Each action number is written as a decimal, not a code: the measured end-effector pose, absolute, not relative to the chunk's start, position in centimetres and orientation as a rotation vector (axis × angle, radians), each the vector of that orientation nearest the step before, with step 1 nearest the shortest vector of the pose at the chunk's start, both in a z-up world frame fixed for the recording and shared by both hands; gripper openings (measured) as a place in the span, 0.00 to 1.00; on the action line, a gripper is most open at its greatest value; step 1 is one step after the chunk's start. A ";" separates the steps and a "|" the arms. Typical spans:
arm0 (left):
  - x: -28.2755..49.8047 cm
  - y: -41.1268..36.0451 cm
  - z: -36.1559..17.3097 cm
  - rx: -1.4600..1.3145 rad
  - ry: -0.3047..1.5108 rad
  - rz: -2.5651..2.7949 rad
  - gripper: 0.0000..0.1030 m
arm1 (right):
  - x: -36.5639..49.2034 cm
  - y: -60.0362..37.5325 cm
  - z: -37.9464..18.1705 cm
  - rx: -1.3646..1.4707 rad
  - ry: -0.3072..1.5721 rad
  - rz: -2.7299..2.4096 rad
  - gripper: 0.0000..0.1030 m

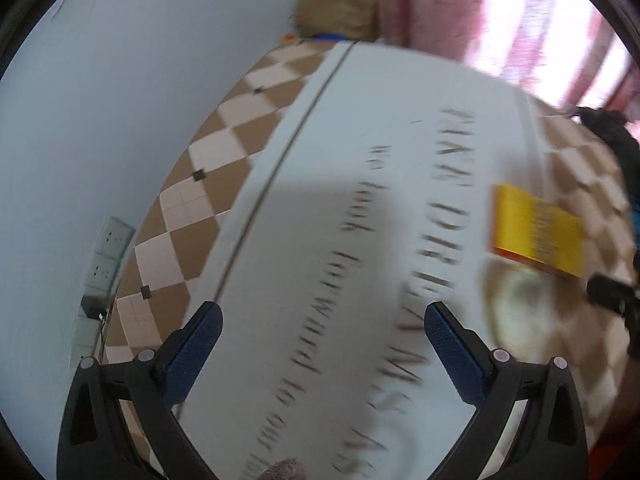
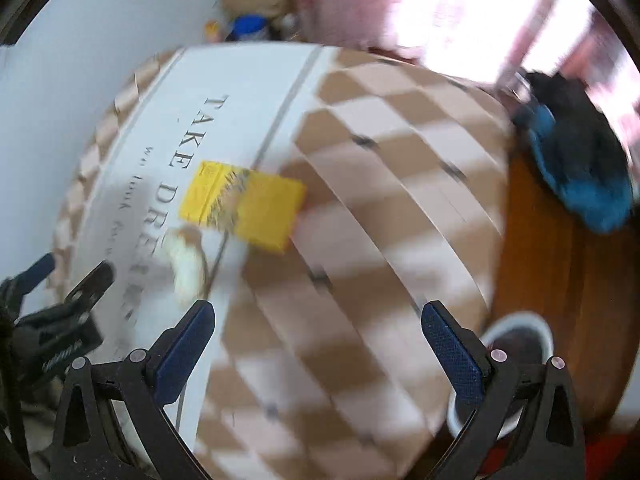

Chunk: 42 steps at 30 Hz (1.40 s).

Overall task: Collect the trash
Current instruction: 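Grasp the banana peel with the left tool while the right tool grasps the yellow cigarette box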

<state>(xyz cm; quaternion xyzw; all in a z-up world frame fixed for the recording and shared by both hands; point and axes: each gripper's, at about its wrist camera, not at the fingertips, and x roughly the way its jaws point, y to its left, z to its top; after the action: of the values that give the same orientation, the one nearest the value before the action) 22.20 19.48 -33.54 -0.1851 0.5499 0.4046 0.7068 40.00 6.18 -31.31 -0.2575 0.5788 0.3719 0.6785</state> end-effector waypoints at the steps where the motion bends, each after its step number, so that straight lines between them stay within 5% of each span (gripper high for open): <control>1: 22.2 19.9 -33.9 -0.410 1.227 0.905 1.00 | 40.1 8.1 -32.1 -0.629 1.289 0.844 0.99; 12: 23.0 21.5 -35.1 -0.418 1.242 0.880 1.00 | 39.0 15.4 -35.6 -0.947 1.226 0.972 0.97; 19: 23.4 21.1 -34.7 -0.409 1.249 0.871 1.00 | 40.8 15.5 -35.1 -0.745 1.293 0.962 0.76; 31: 25.7 17.3 -32.6 -0.533 1.160 0.519 0.99 | 47.1 2.7 -34.8 -0.417 1.380 0.636 0.74; 33: 27.0 16.0 -32.8 -0.505 1.165 0.443 0.91 | 47.5 1.3 -35.6 -0.395 1.403 0.634 0.74; 38: 29.5 13.7 -34.0 -0.373 1.235 0.386 0.22 | 47.6 0.6 -36.0 -0.357 1.412 0.681 0.77; 42: 29.6 13.4 -33.6 -0.356 1.204 0.404 0.08 | 47.2 1.8 -36.6 -0.462 1.351 0.702 0.77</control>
<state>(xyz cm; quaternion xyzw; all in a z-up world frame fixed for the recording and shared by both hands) 29.58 13.40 -33.64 -0.1654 0.5591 0.1878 0.7904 47.20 1.80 -36.65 -0.2074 0.6064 0.3149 0.7000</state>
